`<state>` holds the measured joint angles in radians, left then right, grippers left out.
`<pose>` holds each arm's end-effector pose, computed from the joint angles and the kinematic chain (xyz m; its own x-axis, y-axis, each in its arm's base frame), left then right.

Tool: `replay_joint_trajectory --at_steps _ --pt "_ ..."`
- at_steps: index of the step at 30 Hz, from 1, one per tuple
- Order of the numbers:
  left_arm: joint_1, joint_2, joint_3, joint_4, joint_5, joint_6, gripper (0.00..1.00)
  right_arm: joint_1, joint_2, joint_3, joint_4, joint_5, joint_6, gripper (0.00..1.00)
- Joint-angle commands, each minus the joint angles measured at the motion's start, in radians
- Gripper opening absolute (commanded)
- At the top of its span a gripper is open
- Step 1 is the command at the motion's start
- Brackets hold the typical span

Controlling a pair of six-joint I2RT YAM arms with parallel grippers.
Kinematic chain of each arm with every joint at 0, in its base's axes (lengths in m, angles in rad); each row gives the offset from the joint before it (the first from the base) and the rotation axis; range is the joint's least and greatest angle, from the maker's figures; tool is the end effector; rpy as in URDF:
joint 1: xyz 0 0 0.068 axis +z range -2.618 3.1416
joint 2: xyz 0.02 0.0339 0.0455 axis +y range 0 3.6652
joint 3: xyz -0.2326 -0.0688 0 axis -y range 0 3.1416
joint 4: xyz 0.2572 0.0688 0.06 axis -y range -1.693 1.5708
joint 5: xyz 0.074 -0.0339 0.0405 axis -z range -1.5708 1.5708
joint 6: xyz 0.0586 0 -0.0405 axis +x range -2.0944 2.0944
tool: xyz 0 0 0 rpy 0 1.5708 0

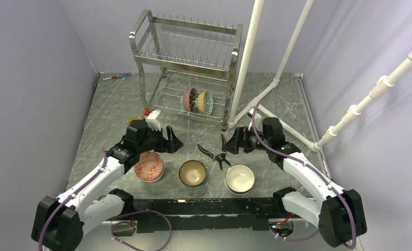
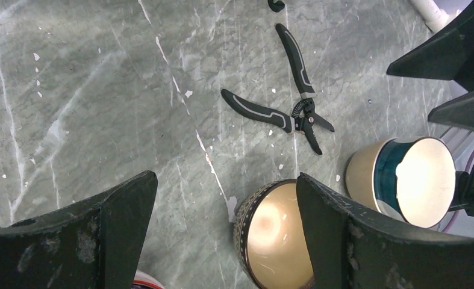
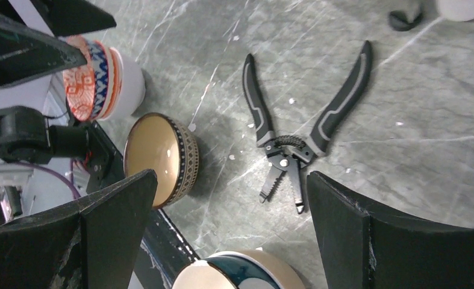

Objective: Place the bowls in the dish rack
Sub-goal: Pick up the bowl from the center of the board.

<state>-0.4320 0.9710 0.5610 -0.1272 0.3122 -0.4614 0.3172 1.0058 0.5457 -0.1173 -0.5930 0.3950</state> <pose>0.2286 -0.1252 0.1916 -0.7002 -0.1437 -0.6993 0.3645 0.7703 -0.5232 0.2323 0.1107 0.1826 -0.7494 0.0898 -0.6560 -0.4498 0.6579 0.6040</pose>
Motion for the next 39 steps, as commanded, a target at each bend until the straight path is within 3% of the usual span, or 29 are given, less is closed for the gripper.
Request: replay_joint_trajectory --at_steps 1,6,13,22,30,39 --pt "-0.004 -0.046 0.022 -0.004 0.008 -0.005 0.90 0.087 0.017 0.019 0.070 0.033 -0.034 0.99" --pt "-0.004 -0.054 0.027 0.008 0.030 -0.039 0.90 0.238 0.056 0.063 0.050 0.136 -0.051 0.99" --pt "-0.004 -0.045 0.033 0.049 0.070 -0.111 0.89 0.357 0.115 0.116 0.041 0.179 -0.060 0.95" --pt "-0.004 -0.042 0.070 -0.008 -0.015 -0.105 0.89 0.502 0.267 0.247 -0.111 0.294 -0.111 0.89" --pt "-0.004 -0.039 0.077 -0.011 -0.061 -0.122 0.88 0.566 0.444 0.349 -0.265 0.459 -0.156 0.85" --pt "-0.004 -0.026 0.106 -0.022 -0.062 -0.122 0.88 0.599 0.536 0.365 -0.202 0.388 -0.142 0.71"
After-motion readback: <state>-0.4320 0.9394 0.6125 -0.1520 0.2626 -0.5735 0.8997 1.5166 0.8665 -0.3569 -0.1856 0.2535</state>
